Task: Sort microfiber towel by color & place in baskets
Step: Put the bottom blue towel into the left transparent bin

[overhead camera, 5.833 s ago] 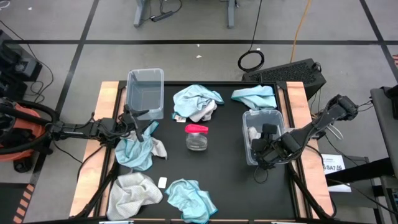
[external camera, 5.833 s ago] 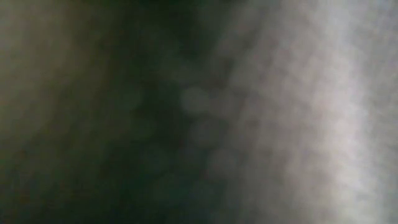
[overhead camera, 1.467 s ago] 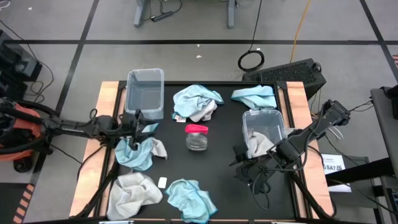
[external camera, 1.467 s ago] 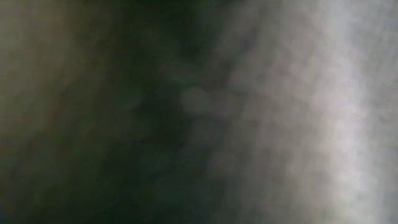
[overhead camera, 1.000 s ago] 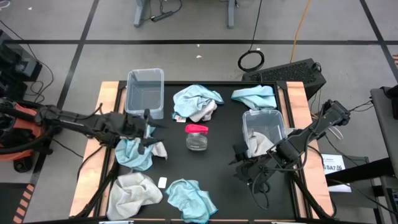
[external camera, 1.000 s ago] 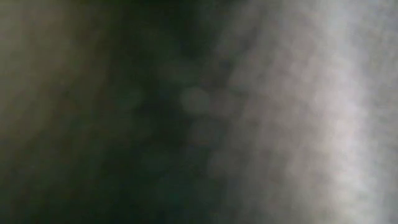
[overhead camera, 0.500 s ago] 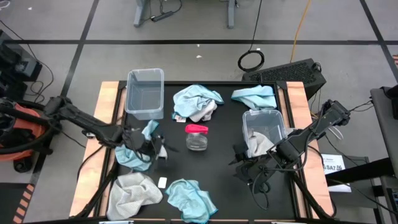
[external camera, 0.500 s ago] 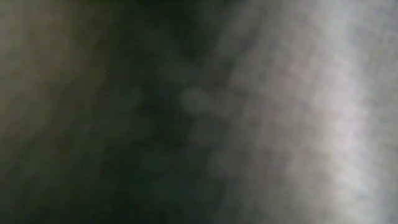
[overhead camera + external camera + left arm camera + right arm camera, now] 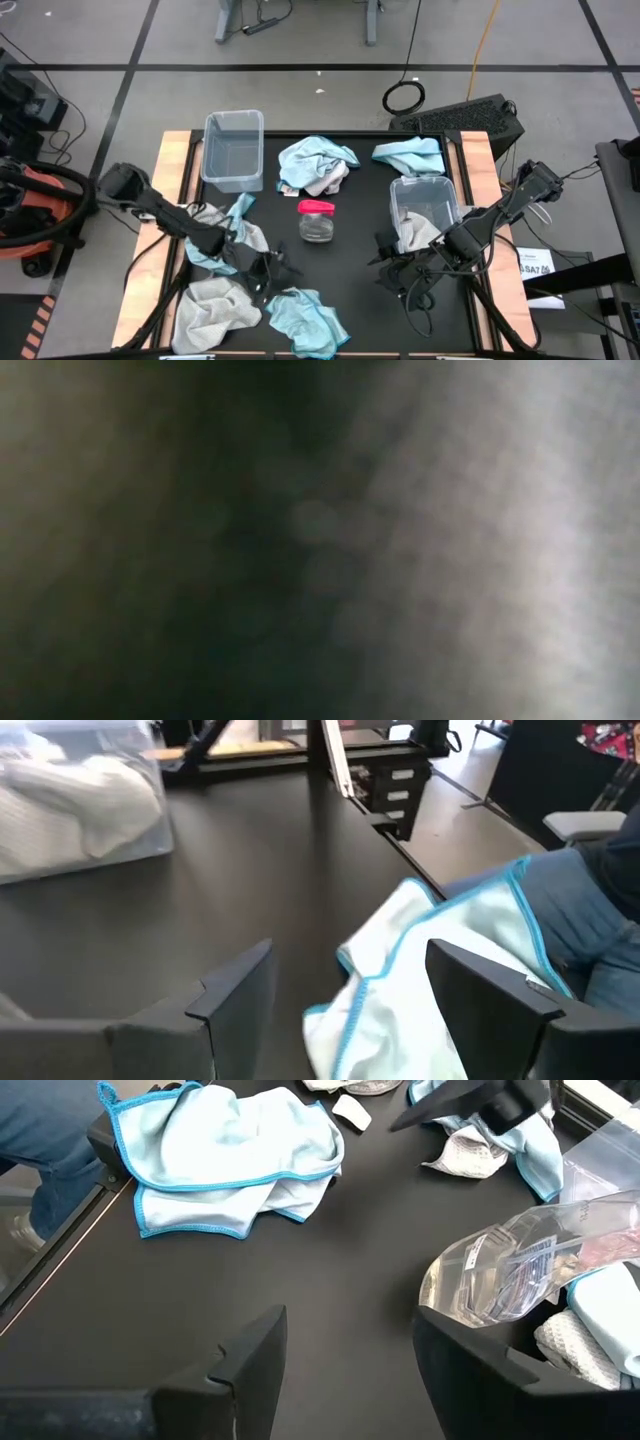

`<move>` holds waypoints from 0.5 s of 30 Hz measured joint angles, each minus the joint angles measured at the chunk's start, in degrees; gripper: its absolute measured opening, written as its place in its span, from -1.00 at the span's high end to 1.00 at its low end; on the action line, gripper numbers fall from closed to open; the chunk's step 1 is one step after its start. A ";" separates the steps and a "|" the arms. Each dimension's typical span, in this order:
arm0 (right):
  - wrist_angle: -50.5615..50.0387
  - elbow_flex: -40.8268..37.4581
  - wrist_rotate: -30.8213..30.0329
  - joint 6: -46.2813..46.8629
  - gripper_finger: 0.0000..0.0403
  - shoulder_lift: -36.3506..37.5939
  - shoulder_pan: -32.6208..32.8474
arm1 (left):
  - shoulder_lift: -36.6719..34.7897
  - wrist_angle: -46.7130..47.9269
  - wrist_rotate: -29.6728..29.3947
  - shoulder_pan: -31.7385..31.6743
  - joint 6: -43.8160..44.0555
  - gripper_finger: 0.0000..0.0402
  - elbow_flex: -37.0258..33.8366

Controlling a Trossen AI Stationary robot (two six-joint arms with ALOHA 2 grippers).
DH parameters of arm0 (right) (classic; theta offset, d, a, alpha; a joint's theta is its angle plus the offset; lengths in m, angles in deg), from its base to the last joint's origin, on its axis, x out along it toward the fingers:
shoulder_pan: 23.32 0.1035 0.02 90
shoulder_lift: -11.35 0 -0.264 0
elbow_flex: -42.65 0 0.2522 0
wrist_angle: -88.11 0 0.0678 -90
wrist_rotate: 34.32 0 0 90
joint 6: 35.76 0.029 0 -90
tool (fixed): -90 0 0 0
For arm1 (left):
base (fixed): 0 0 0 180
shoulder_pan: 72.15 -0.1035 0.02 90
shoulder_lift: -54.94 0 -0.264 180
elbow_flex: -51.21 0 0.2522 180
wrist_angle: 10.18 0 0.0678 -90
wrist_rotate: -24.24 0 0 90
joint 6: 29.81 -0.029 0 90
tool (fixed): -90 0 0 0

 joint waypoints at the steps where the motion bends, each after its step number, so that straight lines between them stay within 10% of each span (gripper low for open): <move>1: -0.01 0.00 0.01 0.00 -0.03 0.00 0.00 | 1.02 -0.57 0.00 0.27 0.67 -0.31 0.07; 15: -0.15 0.00 0.04 0.59 -0.03 0.00 0.15 | 12.20 8.05 0.09 3.02 2.35 -0.31 10.73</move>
